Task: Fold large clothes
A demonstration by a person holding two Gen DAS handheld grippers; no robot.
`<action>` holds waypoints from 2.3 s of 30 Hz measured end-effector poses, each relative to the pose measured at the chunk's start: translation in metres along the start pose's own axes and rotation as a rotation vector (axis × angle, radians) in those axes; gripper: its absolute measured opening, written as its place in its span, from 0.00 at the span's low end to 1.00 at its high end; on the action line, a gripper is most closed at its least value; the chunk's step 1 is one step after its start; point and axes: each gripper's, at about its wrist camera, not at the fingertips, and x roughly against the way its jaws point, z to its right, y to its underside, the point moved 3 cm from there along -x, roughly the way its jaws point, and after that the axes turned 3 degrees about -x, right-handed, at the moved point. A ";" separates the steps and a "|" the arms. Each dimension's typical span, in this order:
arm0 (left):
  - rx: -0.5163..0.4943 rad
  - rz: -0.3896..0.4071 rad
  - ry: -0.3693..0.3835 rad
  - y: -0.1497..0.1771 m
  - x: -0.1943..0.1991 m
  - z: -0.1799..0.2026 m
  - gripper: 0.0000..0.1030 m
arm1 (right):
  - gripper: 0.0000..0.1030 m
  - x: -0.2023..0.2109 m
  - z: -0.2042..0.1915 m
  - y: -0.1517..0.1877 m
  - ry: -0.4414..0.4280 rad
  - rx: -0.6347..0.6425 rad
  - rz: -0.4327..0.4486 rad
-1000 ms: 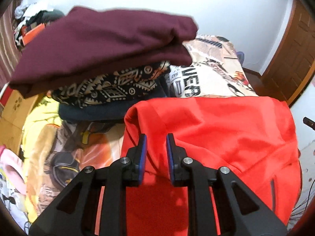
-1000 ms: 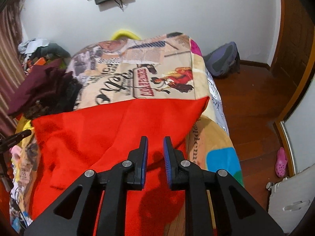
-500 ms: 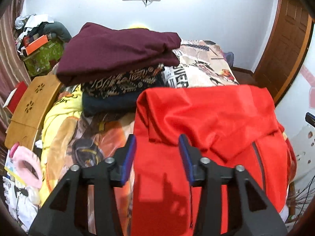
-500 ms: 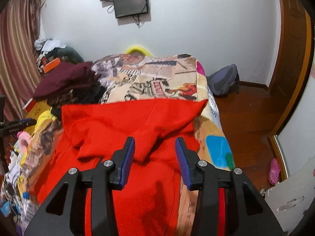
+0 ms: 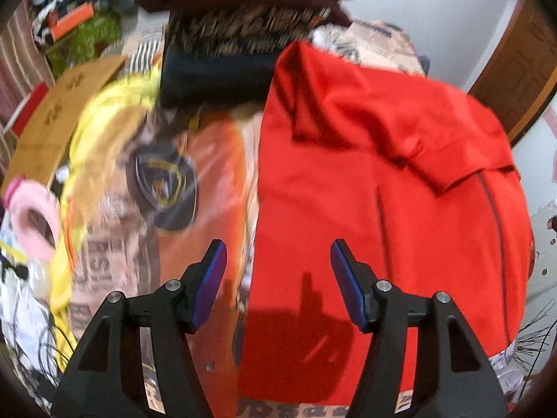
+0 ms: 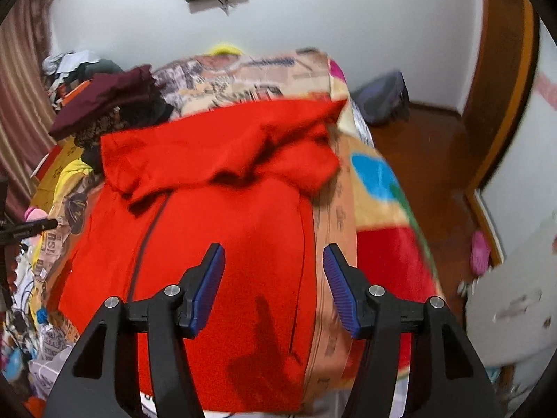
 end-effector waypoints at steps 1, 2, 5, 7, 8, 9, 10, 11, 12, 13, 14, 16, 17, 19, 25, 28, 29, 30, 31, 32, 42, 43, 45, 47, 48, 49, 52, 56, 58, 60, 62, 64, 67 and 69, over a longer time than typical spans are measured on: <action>0.010 -0.019 0.004 0.006 -0.006 -0.003 0.59 | 0.53 -0.004 0.002 0.006 0.005 -0.015 -0.017; 0.019 -0.034 0.010 0.010 -0.009 -0.005 0.59 | 0.53 -0.007 0.004 0.010 0.008 -0.027 -0.031; 0.048 -0.079 0.039 0.025 -0.024 -0.010 0.59 | 0.53 -0.017 0.010 0.025 0.008 -0.076 -0.087; 0.069 -0.101 0.058 0.034 -0.033 -0.012 0.59 | 0.53 -0.022 0.011 0.034 0.005 -0.099 -0.117; 0.081 -0.104 0.068 0.038 -0.036 -0.013 0.59 | 0.53 -0.024 0.012 0.038 0.004 -0.108 -0.133; 0.094 -0.103 0.080 0.041 -0.039 -0.015 0.59 | 0.53 -0.026 0.012 0.041 0.002 -0.115 -0.143; 0.113 -0.101 0.096 0.044 -0.043 -0.016 0.59 | 0.53 -0.029 0.013 0.045 0.000 -0.123 -0.154; 0.128 -0.105 0.105 0.047 -0.046 -0.018 0.59 | 0.53 -0.031 0.013 0.048 -0.002 -0.130 -0.165; 0.151 -0.118 0.125 0.050 -0.051 -0.019 0.59 | 0.53 -0.034 0.013 0.050 -0.004 -0.140 -0.171; 0.174 -0.126 0.149 0.052 -0.055 -0.020 0.59 | 0.53 -0.038 0.013 0.052 -0.018 -0.150 -0.174; 0.209 -0.124 0.179 0.055 -0.058 -0.021 0.59 | 0.53 -0.041 0.014 0.054 -0.027 -0.159 -0.176; 0.261 -0.122 0.236 0.057 -0.060 -0.022 0.59 | 0.55 -0.042 0.016 0.054 -0.050 -0.198 -0.168; 0.274 -0.120 0.257 0.057 -0.060 -0.023 0.59 | 0.56 -0.040 0.016 0.053 -0.058 -0.205 -0.163; 0.281 -0.106 0.333 0.058 -0.056 -0.018 0.59 | 0.56 -0.038 0.012 0.052 -0.081 -0.191 -0.161; 0.137 -0.072 0.354 0.057 -0.040 0.012 0.51 | 0.14 -0.032 0.000 0.050 -0.196 -0.164 -0.162; 0.125 -0.071 0.364 0.046 -0.037 0.017 0.16 | 0.12 -0.026 -0.007 0.042 -0.240 -0.155 -0.132; 0.121 -0.068 0.358 0.043 -0.036 0.017 0.05 | 0.11 -0.022 -0.011 0.037 -0.255 -0.145 -0.115; 0.117 -0.059 0.359 0.039 -0.032 0.018 0.04 | 0.11 -0.019 -0.013 0.034 -0.268 -0.141 -0.102; 0.116 -0.044 0.372 0.034 -0.027 0.019 0.03 | 0.11 -0.014 -0.015 0.028 -0.282 -0.141 -0.077; 0.113 -0.019 0.399 0.028 -0.020 0.020 0.03 | 0.11 -0.011 -0.016 0.024 -0.295 -0.141 -0.061; 0.011 0.282 0.461 -0.091 0.060 0.052 0.03 | 0.11 -0.005 -0.024 -0.080 -0.342 -0.064 0.115; 0.011 0.300 0.432 -0.103 0.061 0.052 0.03 | 0.11 -0.009 -0.023 -0.092 -0.332 -0.065 0.128; 0.037 0.338 0.361 -0.134 0.055 0.047 0.03 | 0.11 -0.020 -0.017 -0.118 -0.320 -0.085 0.149; 0.075 0.350 0.301 -0.158 0.045 0.039 0.03 | 0.11 -0.033 -0.008 -0.136 -0.309 -0.118 0.159; 0.096 0.345 0.269 -0.170 0.036 0.035 0.03 | 0.11 -0.043 -0.001 -0.147 -0.293 -0.140 0.164; 0.107 0.340 0.231 -0.179 0.026 0.031 0.03 | 0.11 -0.054 0.005 -0.155 -0.281 -0.163 0.158; 0.112 0.315 0.144 -0.196 -0.005 0.026 0.03 | 0.11 -0.091 0.020 -0.173 -0.232 -0.211 0.121; 0.079 0.229 0.066 -0.204 -0.052 0.027 0.04 | 0.11 -0.135 0.034 -0.174 -0.169 -0.235 0.050; 0.070 0.210 0.036 -0.204 -0.063 0.026 0.04 | 0.11 -0.142 0.039 -0.174 -0.168 -0.249 0.036; 0.055 0.203 0.024 -0.202 -0.065 0.023 0.07 | 0.11 -0.141 0.044 -0.174 -0.180 -0.262 0.031; 0.040 0.206 0.013 -0.200 -0.061 0.022 0.12 | 0.13 -0.135 0.046 -0.174 -0.199 -0.275 0.026; 0.024 0.222 0.000 -0.200 -0.052 0.023 0.18 | 0.14 -0.130 0.045 -0.178 -0.198 -0.274 0.016; -0.008 0.270 -0.027 -0.196 -0.027 0.027 0.32 | 0.17 -0.117 0.039 -0.182 -0.174 -0.234 0.025; -0.022 0.311 -0.035 -0.194 -0.009 0.030 0.43 | 0.23 -0.105 0.034 -0.185 -0.128 -0.201 0.064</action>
